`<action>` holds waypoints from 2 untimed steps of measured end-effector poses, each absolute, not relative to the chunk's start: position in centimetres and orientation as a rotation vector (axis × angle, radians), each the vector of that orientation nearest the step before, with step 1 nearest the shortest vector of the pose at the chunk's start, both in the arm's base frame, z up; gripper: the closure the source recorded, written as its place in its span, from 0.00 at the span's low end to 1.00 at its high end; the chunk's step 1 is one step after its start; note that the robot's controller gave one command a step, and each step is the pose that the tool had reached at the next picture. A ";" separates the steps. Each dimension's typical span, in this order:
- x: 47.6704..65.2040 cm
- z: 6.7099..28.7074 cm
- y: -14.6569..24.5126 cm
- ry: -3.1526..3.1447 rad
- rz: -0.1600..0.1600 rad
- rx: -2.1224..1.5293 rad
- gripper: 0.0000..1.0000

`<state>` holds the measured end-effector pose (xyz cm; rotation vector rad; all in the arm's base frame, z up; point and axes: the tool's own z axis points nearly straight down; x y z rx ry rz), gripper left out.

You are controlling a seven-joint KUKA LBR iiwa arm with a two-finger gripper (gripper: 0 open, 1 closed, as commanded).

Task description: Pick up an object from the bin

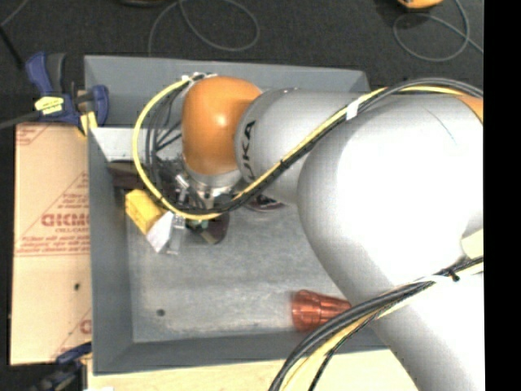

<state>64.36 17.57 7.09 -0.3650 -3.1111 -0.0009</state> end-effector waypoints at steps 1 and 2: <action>63.8 7.5 15.2 -3.089 -0.017 -0.655 1.00; 63.8 7.4 15.2 -3.089 -0.016 -0.654 1.00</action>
Offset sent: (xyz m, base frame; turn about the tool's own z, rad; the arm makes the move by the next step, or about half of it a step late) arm 0.0000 0.0000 0.0000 0.0000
